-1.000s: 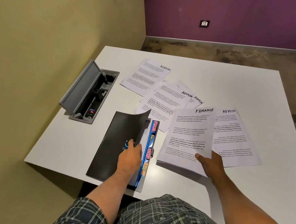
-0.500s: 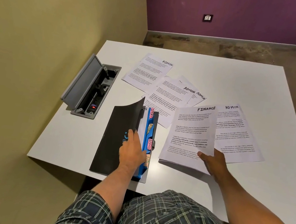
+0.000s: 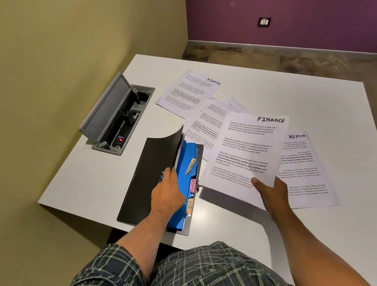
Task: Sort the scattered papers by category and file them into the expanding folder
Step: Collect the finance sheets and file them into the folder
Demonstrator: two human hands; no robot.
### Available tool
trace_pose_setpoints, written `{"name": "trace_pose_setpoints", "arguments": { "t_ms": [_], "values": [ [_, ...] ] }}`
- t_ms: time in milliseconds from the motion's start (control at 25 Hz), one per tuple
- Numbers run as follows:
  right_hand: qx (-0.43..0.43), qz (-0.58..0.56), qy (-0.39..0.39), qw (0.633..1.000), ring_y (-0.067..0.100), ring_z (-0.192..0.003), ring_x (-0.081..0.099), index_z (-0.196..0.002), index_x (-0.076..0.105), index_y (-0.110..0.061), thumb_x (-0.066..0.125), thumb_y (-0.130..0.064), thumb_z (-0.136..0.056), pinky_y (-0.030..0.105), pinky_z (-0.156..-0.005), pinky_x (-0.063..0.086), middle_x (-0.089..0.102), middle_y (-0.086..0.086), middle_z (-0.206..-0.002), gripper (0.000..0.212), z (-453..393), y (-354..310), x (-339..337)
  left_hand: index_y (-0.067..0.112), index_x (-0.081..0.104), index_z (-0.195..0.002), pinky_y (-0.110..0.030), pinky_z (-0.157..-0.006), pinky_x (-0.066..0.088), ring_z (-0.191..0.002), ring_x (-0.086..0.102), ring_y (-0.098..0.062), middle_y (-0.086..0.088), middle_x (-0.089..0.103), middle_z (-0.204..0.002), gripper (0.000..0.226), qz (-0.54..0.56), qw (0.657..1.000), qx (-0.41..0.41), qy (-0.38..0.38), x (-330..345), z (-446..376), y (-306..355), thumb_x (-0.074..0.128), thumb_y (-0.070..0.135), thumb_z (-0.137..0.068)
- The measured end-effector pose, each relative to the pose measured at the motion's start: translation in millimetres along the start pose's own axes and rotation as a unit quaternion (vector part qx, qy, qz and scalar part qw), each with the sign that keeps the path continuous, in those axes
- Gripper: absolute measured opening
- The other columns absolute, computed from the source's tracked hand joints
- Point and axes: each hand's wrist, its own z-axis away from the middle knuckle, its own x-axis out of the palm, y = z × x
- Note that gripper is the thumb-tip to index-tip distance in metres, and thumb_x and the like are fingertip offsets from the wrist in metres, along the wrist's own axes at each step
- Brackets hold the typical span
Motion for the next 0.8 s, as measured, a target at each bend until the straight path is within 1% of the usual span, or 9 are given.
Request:
{"name": "trace_pose_setpoints", "arguments": {
  "t_ms": [40, 120, 200, 280, 360, 480, 600, 680, 800],
  "values": [
    [-0.008, -0.008, 0.001, 1.0, 0.016, -0.1, 0.071, -0.13, 0.064, -0.008, 0.076, -0.007, -0.087, 0.028, -0.087, 0.059, 0.072, 0.002, -0.114, 0.045, -2, -5, 5, 0.014, 0.026, -0.147, -0.029, -0.073, 0.06, -0.102, 0.064, -0.021, -0.003, 0.032, -0.149, 0.079, 0.005, 1.0, 0.0, 0.001, -1, -1, 0, 0.072, 0.032, -0.085],
    [-0.021, -0.007, -0.001, 1.0, 0.021, -0.102, 0.071, -0.13, 0.064, -0.008, 0.076, -0.006, -0.087, 0.035, -0.093, 0.056, 0.072, 0.003, -0.115, 0.045, -6, -14, 17, 0.014, 0.027, -0.147, -0.028, -0.07, 0.058, -0.098, 0.065, -0.02, -0.002, 0.033, -0.148, 0.076, 0.014, 1.0, 0.0, 0.005, -4, -2, 1, 0.07, 0.028, -0.086],
    [-0.038, 0.04, -0.015, 0.998, 0.023, -0.102, 0.07, -0.13, 0.064, -0.009, 0.077, -0.01, -0.087, 0.036, -0.093, 0.055, 0.072, 0.005, -0.116, 0.045, -8, -22, 30, 0.014, 0.028, -0.147, -0.025, -0.066, 0.054, -0.093, 0.064, -0.019, -0.002, 0.035, -0.146, 0.072, 0.027, 1.0, 0.002, 0.012, -8, -2, 3, 0.067, 0.025, -0.087],
    [-0.048, 0.093, -0.039, 0.994, 0.019, -0.091, 0.071, -0.129, 0.066, -0.01, 0.076, -0.015, -0.088, 0.03, -0.079, 0.058, 0.073, 0.007, -0.114, 0.042, -8, -28, 44, 0.016, 0.029, -0.146, -0.024, -0.066, 0.053, -0.093, 0.063, -0.017, -0.001, 0.038, -0.143, 0.071, 0.046, 0.999, 0.001, 0.013, -13, -3, 5, 0.067, 0.025, -0.087],
    [-0.055, 0.128, -0.049, 0.989, 0.017, -0.084, 0.069, -0.128, 0.066, -0.01, 0.075, -0.019, -0.089, 0.022, -0.067, 0.054, 0.072, 0.007, -0.112, 0.04, -4, -34, 59, 0.017, 0.03, -0.145, -0.026, -0.069, 0.056, -0.095, 0.062, -0.016, 0.0, 0.041, -0.138, 0.071, 0.064, 0.998, 0.001, 0.014, -16, -3, 6, 0.069, 0.027, -0.086],
    [-0.066, 0.202, -0.075, 0.974, 0.019, -0.084, 0.066, -0.129, 0.064, -0.01, 0.072, -0.022, -0.091, 0.02, -0.065, 0.051, 0.068, 0.003, -0.108, 0.041, 2, -42, 78, 0.02, 0.03, -0.142, -0.029, -0.072, 0.059, -0.099, 0.062, -0.015, 0.001, 0.043, -0.131, 0.071, 0.092, 0.996, 0.003, 0.017, -20, -2, 7, 0.07, 0.034, -0.085],
    [-0.07, 0.272, -0.108, 0.954, 0.009, -0.071, 0.063, -0.128, 0.064, -0.012, 0.067, -0.021, -0.092, 0.015, -0.053, 0.047, 0.066, 0.001, -0.105, 0.037, 10, -48, 89, 0.025, 0.03, -0.139, -0.03, -0.072, 0.06, -0.101, 0.061, -0.016, 0.003, 0.044, -0.126, 0.072, 0.11, 0.994, 0.006, 0.016, -25, -2, 8, 0.072, 0.038, -0.082],
    [-0.073, 0.295, -0.119, 0.945, 0.008, -0.069, 0.063, -0.127, 0.064, -0.014, 0.066, -0.021, -0.092, 0.016, -0.052, 0.047, 0.066, 0.0, -0.106, 0.036, 14, -50, 95, 0.024, 0.029, -0.139, -0.032, -0.075, 0.059, -0.104, 0.061, -0.017, 0.002, 0.044, -0.126, 0.077, 0.105, 0.994, -0.004, 0.011, -29, -4, 9, 0.076, 0.035, -0.08],
    [-0.08, 0.32, -0.129, 0.935, 0.015, -0.067, 0.066, -0.12, 0.067, -0.014, 0.063, -0.016, -0.09, 0.02, -0.051, 0.049, 0.069, 0.002, -0.101, 0.03, 20, -55, 97, 0.021, 0.028, -0.14, -0.033, -0.078, 0.058, -0.109, 0.059, -0.019, 0.0, 0.043, -0.127, 0.088, 0.09, 0.995, -0.035, 0.001, -36, -9, 13, 0.084, 0.023, -0.072]
  ]
}}
